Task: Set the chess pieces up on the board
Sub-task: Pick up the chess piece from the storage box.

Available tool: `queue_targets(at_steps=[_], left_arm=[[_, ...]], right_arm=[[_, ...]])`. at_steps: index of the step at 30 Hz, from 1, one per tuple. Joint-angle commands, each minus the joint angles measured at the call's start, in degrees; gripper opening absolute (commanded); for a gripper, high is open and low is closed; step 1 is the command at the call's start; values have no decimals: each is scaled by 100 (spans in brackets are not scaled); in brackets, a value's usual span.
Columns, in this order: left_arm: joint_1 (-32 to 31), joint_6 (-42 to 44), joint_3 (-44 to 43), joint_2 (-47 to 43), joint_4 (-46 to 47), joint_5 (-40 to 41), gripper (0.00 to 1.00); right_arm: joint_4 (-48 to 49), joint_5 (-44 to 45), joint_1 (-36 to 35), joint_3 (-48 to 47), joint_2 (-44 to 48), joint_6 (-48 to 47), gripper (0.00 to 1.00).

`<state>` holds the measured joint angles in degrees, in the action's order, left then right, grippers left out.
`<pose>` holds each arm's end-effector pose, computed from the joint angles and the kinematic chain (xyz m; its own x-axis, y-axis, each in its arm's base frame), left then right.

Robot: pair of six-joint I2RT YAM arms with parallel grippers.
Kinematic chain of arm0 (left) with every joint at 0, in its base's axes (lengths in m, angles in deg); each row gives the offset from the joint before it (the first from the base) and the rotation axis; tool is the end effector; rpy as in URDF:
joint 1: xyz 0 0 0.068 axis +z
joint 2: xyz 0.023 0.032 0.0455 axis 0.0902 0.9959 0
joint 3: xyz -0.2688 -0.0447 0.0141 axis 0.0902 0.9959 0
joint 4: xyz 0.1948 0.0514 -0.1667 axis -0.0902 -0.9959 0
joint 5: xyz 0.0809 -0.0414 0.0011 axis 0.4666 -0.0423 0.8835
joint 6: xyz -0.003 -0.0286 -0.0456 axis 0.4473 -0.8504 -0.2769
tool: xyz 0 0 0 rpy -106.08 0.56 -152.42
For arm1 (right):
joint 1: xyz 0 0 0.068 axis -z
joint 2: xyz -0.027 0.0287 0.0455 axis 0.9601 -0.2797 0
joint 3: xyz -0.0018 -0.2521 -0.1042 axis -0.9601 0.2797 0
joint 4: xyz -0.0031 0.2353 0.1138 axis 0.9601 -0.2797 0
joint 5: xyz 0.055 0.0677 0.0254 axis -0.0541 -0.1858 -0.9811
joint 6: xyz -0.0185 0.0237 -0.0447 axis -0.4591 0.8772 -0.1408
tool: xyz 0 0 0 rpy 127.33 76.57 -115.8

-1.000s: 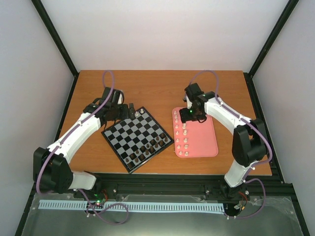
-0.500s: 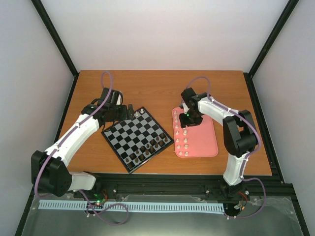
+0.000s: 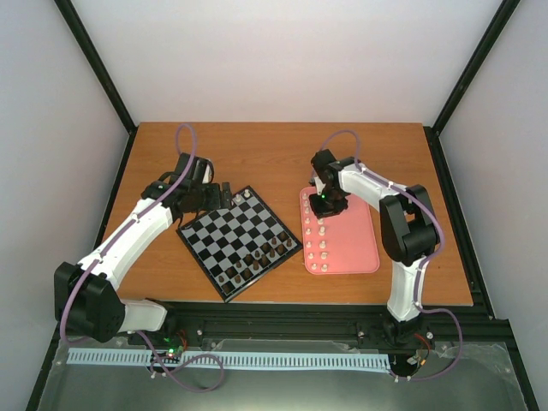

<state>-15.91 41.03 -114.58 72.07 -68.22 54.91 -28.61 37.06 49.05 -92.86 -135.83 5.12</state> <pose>0.2516 -0.0963 0.2855 -0.8284 -0.1373 -0.5431 -0.0049 0.9712 -0.2381 0.3412 0.1613 0.1787 -0.9528 -0.2831 -0.1097 -0.2957 0.9470 0.1252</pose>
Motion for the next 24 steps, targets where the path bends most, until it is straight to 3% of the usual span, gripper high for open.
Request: queue_targets(at_steps=[1,10,24], left_arm=[[-55,88,-182,-133,-133,100,100],[-54,149,-164,-157,-162,105,100],[-54,209,-8,-287,-172,69,100]], right_arm=[[-112,8,50,-122,-59,-8,19],[-176,7,45,-145,148,68,8],[-513,35,37,-788,430,146,6]])
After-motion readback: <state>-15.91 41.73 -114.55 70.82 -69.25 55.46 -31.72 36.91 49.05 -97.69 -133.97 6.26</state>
